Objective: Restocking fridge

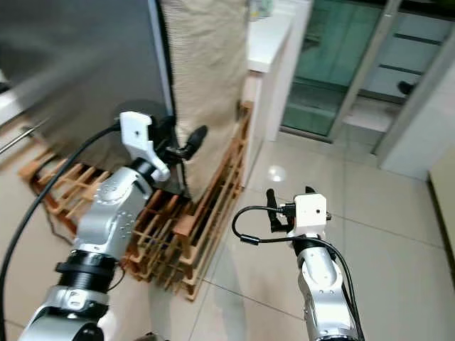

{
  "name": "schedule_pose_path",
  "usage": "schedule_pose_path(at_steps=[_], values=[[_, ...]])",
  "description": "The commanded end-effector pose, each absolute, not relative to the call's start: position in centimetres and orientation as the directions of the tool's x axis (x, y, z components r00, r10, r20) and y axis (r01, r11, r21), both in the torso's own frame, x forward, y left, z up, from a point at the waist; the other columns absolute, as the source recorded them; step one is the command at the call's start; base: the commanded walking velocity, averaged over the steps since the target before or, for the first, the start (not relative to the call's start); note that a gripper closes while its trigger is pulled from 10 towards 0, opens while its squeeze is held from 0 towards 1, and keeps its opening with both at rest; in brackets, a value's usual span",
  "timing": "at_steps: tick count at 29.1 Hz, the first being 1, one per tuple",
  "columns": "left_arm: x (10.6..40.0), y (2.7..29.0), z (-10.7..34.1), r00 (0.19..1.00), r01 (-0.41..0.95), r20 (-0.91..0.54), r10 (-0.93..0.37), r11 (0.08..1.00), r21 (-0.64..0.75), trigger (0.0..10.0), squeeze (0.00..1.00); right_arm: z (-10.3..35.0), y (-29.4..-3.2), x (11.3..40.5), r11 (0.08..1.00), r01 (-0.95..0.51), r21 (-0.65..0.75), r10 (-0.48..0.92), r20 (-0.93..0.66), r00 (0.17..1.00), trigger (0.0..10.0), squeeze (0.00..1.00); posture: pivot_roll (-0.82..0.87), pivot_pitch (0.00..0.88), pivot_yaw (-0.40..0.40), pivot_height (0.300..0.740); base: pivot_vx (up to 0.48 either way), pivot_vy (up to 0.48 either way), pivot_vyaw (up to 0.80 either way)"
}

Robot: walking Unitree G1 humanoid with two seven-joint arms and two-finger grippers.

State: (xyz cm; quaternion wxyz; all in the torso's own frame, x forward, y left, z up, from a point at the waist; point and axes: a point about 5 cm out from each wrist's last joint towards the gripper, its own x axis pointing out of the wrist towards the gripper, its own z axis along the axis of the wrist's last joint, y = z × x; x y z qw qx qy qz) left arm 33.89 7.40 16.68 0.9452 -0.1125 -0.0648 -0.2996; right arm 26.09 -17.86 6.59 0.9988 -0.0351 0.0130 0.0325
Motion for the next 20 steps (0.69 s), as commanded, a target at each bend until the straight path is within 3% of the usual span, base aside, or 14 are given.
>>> schedule_pose_path(at_steps=[1,4,7,10,14,20], values=[[32.5,0.9,16.6,0.614,0.789,0.176,-0.769,0.592,-0.167,10.0,0.00,6.4,-18.3,25.8,0.996,-0.060,-0.065,0.059,-0.025,0.998,10.0,0.00,-0.15,0.000,0.004,0.740,0.000,0.000,0.00],[32.0,-0.9,16.9,0.570,0.821,0.198,-0.798,0.539,-0.191,10.0,0.00,6.4,-18.3,25.4,0.994,-0.083,-0.074,0.081,-0.020,0.996,10.0,0.00,-0.16,0.000,0.009,0.740,0.000,0.000,0.00],[31.0,-2.9,17.7,0.472,0.877,0.258,-0.843,0.419,-0.237,10.0,0.00,6.1,-18.5,24.6,0.995,-0.070,-0.066,0.068,-0.031,0.997,10.0,0.00,-0.17,0.000,0.012,0.740,0.000,0.000,0.00],[30.6,-3.5,18.0,0.434,0.895,0.288,-0.854,0.372,-0.247,10.0,0.00,5.8,-18.8,23.9,0.997,-0.052,-0.060,0.050,-0.041,0.998,10.0,0.00,-0.18,0.000,0.018,0.740,0.000,0.000,0.00],[31.1,-2.2,17.9,0.471,0.878,0.293,-0.832,0.410,-0.248,10.0,0.00,5.8,-18.9,23.3,0.997,-0.051,-0.062,0.049,-0.042,0.998,10.0,0.00,-0.19,0.000,0.024,0.740,0.000,0.000,0.00],[32.3,4.8,16.9,0.658,0.753,0.272,-0.702,0.615,-0.234,10.0,0.00,7.2,-18.2,23.7,0.997,-0.052,-0.054,0.053,0.006,0.999,10.0,0.00,-0.18,0.000,0.028,0.740,0.000,0.000,0.00]])
